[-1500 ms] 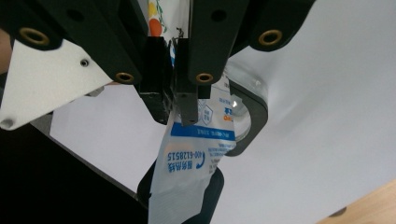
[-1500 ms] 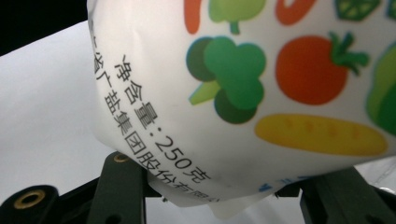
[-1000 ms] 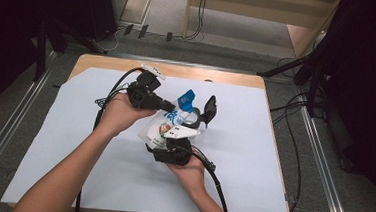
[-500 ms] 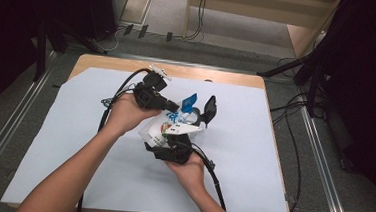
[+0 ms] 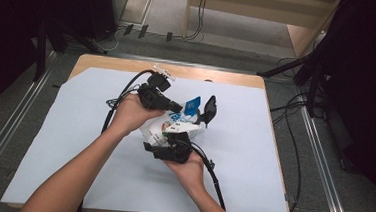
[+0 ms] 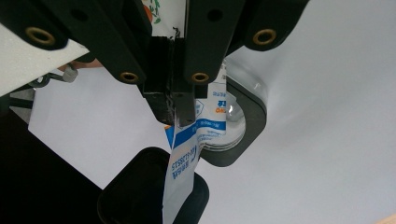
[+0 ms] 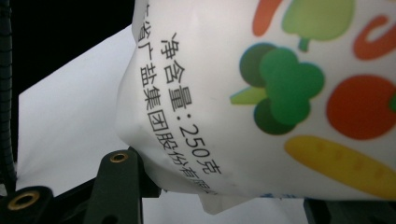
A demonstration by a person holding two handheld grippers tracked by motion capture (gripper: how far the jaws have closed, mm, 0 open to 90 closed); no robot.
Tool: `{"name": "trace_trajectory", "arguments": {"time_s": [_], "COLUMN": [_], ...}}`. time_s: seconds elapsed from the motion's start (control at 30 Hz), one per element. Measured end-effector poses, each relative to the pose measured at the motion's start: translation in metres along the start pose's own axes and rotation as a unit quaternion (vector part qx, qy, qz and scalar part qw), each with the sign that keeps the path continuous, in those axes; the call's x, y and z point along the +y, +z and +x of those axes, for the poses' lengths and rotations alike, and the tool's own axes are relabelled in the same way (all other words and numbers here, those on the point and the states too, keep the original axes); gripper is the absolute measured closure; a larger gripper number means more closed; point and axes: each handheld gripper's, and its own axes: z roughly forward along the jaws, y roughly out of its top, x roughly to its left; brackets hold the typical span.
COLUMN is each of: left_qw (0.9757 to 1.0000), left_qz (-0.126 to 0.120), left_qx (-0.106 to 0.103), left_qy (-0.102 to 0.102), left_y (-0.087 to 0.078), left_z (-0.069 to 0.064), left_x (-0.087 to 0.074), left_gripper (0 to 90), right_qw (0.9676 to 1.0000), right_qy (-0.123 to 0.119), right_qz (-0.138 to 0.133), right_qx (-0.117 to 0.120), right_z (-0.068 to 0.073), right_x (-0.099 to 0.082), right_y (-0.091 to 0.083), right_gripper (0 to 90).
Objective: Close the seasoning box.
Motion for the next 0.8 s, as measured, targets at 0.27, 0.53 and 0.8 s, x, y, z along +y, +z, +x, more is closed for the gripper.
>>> {"name": "trace_trajectory", "arguments": {"time_s": [0.27,0.53,0.8], "left_qw": [1.0000,1.0000,0.9999], "left_qz": [0.000,0.005,0.006], "left_qx": [-0.003,0.002,0.008], "left_qy": [0.000,-0.001,-0.007], "left_y": [0.0043,0.0005,0.0007], "left_z": [-0.0010,-0.0002,-0.0004], "left_x": [0.0007,-0.0001,0.0010], "left_gripper": [90.0,87.2,89.8], "right_qw": [0.9997,0.9993,0.9981], "right_qy": [0.017,0.030,0.048], "right_qz": [-0.010,-0.017,-0.027], "right_qx": [0.010,0.013,0.026], "right_z": [-0.0020,-0.0004,0.0022], "right_x": [0.0018,0.0024,0.0048], "right_y": [-0.0038,-0.0052,-0.0063], "right_gripper": [55.1,56.6,56.7]}}
